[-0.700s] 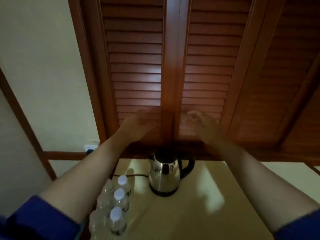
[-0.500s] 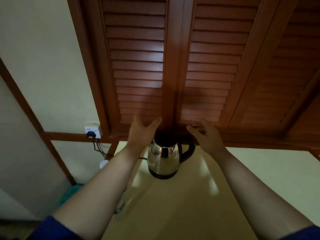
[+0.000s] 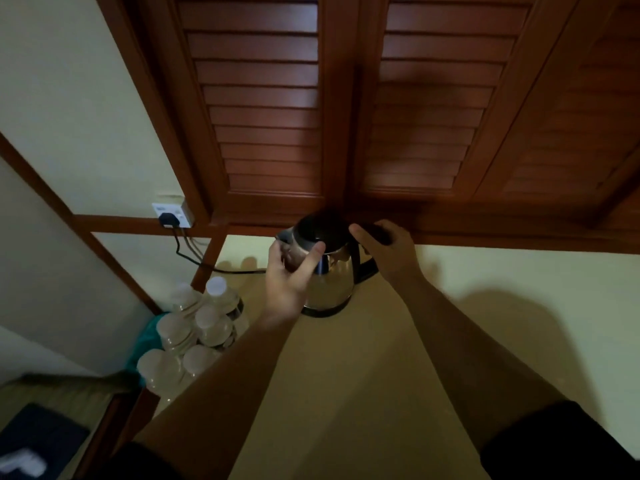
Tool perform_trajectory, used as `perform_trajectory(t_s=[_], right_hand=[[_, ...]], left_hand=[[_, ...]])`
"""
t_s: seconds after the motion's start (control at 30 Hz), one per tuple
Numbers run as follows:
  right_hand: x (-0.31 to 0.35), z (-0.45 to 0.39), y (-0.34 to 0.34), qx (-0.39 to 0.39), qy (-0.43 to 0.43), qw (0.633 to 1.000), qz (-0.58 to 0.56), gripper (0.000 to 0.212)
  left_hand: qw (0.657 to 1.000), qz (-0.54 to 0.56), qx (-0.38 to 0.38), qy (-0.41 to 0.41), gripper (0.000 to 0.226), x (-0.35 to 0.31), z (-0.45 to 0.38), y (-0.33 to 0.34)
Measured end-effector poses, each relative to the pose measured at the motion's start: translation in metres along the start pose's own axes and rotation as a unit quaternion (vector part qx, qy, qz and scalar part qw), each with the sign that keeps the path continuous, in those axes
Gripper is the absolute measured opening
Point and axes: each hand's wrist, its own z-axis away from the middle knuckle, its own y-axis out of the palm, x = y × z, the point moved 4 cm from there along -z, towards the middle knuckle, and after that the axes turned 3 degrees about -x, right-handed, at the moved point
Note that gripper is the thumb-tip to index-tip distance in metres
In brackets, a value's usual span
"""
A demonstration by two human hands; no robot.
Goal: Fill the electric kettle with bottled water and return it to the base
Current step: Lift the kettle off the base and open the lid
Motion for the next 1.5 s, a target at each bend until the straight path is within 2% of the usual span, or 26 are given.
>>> perform_trajectory(t_s=[0.1,0.3,0.37,0.5,0.6,0.7,0.8,0.93,1.07,1.33,1.5], right_hand=[[-0.006,-0.002,0.005,-0.012,0.010,1.000,-0.019,0.023],[0.005,-0.002,0.000,-0.016,-0.009,0.999,-0.051,0.020],[0.016,0.000,-0.009,-0.021,-0.024,0.998,-0.054,0.020],[0.030,0.013,-0.035,-0.036,-0.039,0.997,-0.057,0.034],[0.032,0.035,-0.060,-0.059,-0.035,0.996,-0.061,0.047],[0.023,0.059,-0.080,-0.073,-0.016,0.996,-0.058,0.053],[0.008,0.081,-0.094,-0.078,0.000,0.994,-0.075,0.047],[-0.015,0.097,-0.108,-0.080,0.017,0.993,-0.085,0.039],[-0.030,0.101,-0.112,-0.074,0.036,0.993,-0.090,0.036],[-0.045,0.100,-0.113,-0.076,0.037,0.995,-0.059,0.045],[-0.039,0.106,-0.113,-0.074,0.024,0.997,0.014,0.056]], left_hand=[[1.000,0.004,0.019,0.010,0.028,0.001,0.000,-0.001],[0.998,0.010,0.045,0.034,0.032,-0.014,-0.003,-0.003],[0.998,0.015,0.047,0.044,0.041,-0.023,-0.001,-0.002],[0.994,0.002,0.085,0.062,0.050,-0.031,0.007,0.000],[0.986,-0.036,0.147,0.076,0.049,-0.032,0.025,0.005],[0.978,-0.045,0.192,0.068,0.062,-0.024,0.039,0.010],[0.976,-0.064,0.198,0.062,0.075,-0.012,0.053,0.016],[0.973,-0.079,0.210,0.051,0.064,0.008,0.068,0.026],[0.975,-0.071,0.205,0.053,0.069,0.020,0.074,0.033],[0.972,-0.105,0.197,0.069,0.078,0.033,0.083,0.035],[0.967,-0.130,0.214,0.037,0.083,0.031,0.084,0.031]])
